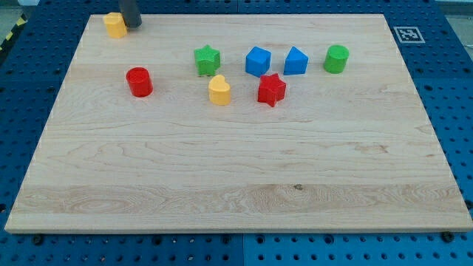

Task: Nudge the green star down a bit

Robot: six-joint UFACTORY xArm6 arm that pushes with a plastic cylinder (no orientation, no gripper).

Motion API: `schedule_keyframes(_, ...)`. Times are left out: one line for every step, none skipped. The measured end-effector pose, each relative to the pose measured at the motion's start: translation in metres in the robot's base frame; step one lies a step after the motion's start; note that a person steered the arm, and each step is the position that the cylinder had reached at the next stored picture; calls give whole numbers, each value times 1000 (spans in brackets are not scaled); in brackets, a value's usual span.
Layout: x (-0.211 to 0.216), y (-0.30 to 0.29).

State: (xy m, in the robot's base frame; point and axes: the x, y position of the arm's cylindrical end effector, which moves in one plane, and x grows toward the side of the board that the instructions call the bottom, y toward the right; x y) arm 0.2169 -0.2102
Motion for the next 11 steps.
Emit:
schedule_keyframes(0, -7)
schedule_keyframes(1, -11)
schedule_keyframes(2, -7)
schedule_keyframes(2, 51)
schedule_keyframes(15, 114)
schedule_keyframes(64, 126)
schedule_keyframes(71, 126)
schedule_keyframes(71, 126)
schedule_keyframes(72, 125)
schedule_keyframes(75, 139)
schedule_keyframes(75, 181)
